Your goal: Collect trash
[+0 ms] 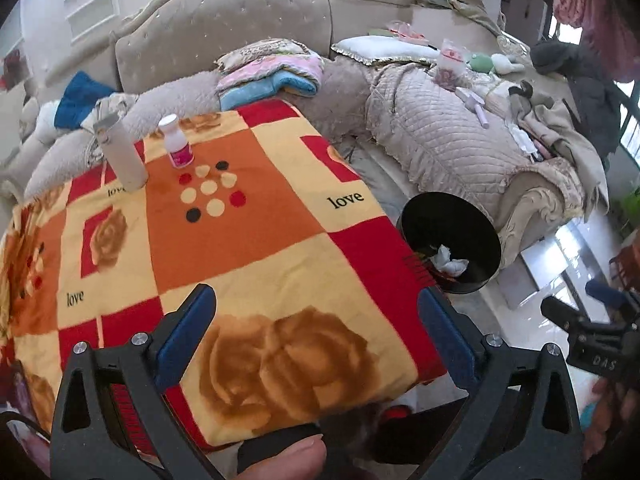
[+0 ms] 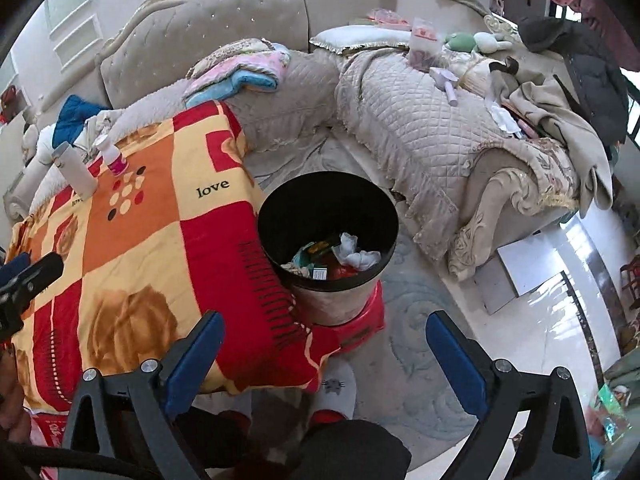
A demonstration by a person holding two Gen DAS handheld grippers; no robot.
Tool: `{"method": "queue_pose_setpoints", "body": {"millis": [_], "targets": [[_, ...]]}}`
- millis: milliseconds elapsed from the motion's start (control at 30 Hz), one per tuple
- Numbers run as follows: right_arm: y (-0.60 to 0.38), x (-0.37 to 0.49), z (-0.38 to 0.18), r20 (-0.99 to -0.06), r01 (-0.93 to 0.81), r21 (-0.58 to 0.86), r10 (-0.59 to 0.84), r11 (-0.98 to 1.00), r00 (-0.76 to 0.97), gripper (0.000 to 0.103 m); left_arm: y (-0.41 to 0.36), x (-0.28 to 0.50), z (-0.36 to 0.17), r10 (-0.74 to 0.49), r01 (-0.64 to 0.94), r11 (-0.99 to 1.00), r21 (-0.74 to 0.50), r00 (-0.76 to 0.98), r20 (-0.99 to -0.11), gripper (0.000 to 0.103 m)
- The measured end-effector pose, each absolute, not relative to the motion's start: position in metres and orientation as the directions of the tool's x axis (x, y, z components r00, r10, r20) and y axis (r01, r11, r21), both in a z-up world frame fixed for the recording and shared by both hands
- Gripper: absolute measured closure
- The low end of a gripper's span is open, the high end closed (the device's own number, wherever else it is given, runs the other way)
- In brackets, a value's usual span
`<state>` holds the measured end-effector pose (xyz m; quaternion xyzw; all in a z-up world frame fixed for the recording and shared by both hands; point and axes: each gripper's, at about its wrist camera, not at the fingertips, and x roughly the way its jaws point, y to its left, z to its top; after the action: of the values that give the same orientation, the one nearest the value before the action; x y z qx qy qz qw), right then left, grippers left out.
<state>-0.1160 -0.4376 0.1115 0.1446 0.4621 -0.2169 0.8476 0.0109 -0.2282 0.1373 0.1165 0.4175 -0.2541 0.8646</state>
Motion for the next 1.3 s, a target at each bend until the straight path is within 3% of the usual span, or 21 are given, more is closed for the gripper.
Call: {"method": "queue_pose_setpoints", "body": {"millis": [333,1300], "targets": [[-0.464,-0.084,0.114,-0.882,0.499,0.068,-0.182,0.864,0.434,0.003,-0.261,0.038,0.134,-0.304,0.549,0.836,-0.018,0.436,-0.847,0.002],[-0.475,-0.056,0.098,-0.887,0.486,0.084,-0.157,0.870,0.434,0.003,-0.276,0.063,0.108,-0.296,0.530,0.846,-0.051,0.389,-0.873,0.002]]}}
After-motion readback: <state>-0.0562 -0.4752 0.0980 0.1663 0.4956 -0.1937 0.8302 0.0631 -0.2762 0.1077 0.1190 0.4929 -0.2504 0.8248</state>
